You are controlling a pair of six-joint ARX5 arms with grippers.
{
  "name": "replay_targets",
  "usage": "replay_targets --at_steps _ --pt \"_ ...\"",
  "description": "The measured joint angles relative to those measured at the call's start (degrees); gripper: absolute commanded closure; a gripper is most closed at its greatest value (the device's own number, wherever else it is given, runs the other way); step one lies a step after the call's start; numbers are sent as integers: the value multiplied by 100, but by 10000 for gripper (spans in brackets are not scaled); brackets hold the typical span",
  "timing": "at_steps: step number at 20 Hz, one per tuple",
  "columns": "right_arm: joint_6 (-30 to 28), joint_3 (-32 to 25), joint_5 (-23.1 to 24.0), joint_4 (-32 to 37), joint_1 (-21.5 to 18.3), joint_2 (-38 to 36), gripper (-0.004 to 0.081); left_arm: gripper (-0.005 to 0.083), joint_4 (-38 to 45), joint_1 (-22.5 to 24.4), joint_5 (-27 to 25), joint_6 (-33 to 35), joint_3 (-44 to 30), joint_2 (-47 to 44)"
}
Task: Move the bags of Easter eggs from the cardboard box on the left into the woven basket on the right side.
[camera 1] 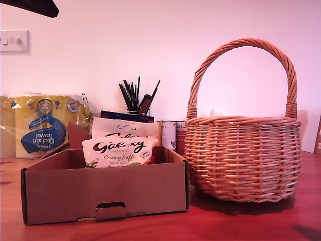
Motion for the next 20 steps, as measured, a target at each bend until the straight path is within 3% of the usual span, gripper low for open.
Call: replay_targets --at_steps 3,9,12,15,17,20 --pt "0 2 0 195 0 0 783 795 -678 7 0 0 -13 -328" --pt "-2 2 -2 205 0 0 783 795 -662 9 39 2 -13 -313" --pt "-4 2 -214 308 4 52 783 795 -588 15 592 146 -13 -308" --pt "-4 2 -599 343 31 275 783 795 -758 17 1147 675 -9 -212" --pt "-24 2 -752 343 90 466 783 795 -894 87 1650 1471 -9 22" --pt "-155 2 -782 343 129 610 783 791 -717 286 1996 2422 -7 533"
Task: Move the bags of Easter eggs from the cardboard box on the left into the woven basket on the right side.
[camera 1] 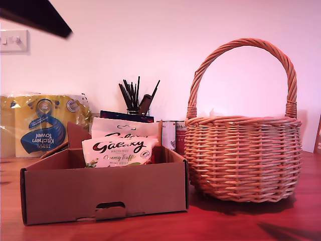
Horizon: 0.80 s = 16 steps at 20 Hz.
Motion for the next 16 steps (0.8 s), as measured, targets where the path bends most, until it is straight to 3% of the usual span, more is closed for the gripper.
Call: replay_targets --at_steps 1,3,4,5,10,16 --pt "-7 0 -33 0 2 0 783 730 28 111 120 170 7 219" --pt "-90 0 -107 0 2 0 783 326 114 348 254 245 11 732" --pt "-120 0 -118 0 4 -9 783 177 269 474 262 247 11 994" --pt "-131 0 -120 0 4 -11 783 113 459 610 264 238 11 1252" --pt "-153 0 -138 -7 4 -11 783 114 1158 1080 420 234 15 2234" --pt "-302 0 -142 -15 4 -11 783 115 1582 1488 990 140 20 3086"
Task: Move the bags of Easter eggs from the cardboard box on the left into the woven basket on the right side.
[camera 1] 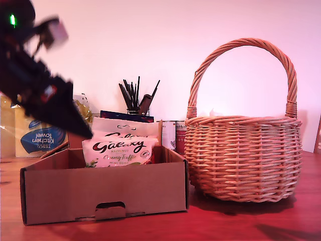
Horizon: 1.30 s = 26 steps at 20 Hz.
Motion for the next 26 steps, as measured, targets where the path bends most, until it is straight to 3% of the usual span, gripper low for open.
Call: replay_targets --at_steps 10,14,18,23,26 --pt "0 0 0 -20 0 0 783 158 240 22 929 -404 0 566" --pt "0 0 0 -20 0 0 783 158 186 -109 1342 -442 44 560" --pt "-7 0 2 -22 0 0 783 165 -197 -417 1436 -448 98 522" --pt "-114 0 2 -22 0 0 783 371 -46 -769 1325 -446 101 522" --pt "-127 0 2 -22 0 0 783 419 151 -769 1158 -442 101 522"
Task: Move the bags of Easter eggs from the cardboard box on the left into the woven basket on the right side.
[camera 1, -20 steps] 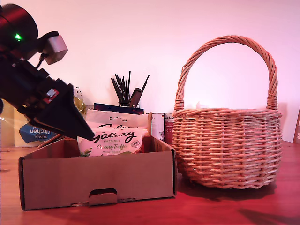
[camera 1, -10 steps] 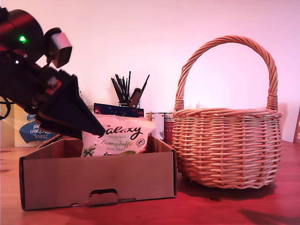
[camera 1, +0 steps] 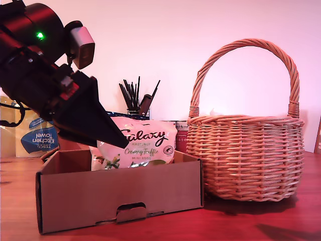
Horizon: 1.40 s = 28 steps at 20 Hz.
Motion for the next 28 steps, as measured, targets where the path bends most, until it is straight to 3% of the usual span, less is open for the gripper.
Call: replay_targets --at_steps 4,7,15,21,28 --pt "0 0 0 0 0 0 783 420 389 -22 -57 4 2 146" --pt "0 0 0 0 0 0 783 438 664 -197 -59 7 28 761" --pt "0 0 0 -107 0 0 783 784 1069 -302 -57 4 28 1102" --pt "0 0 0 -129 0 0 783 797 1040 -247 -63 -4 28 960" --pt "-4 0 24 -131 0 0 783 797 1252 -103 31 -286 127 -557"
